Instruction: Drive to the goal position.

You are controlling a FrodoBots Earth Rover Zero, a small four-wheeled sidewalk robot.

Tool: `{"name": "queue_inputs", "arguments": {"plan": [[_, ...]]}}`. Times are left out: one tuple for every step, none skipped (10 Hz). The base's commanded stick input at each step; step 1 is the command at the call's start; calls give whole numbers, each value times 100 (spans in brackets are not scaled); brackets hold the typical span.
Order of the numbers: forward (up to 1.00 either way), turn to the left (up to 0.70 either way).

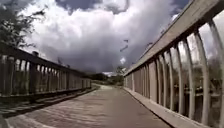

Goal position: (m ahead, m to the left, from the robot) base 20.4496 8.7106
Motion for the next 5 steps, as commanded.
{"name": "queue_inputs", "arguments": {"plan": [[85,0],[85,0],[85,0],[85,0],[85,0]]}}
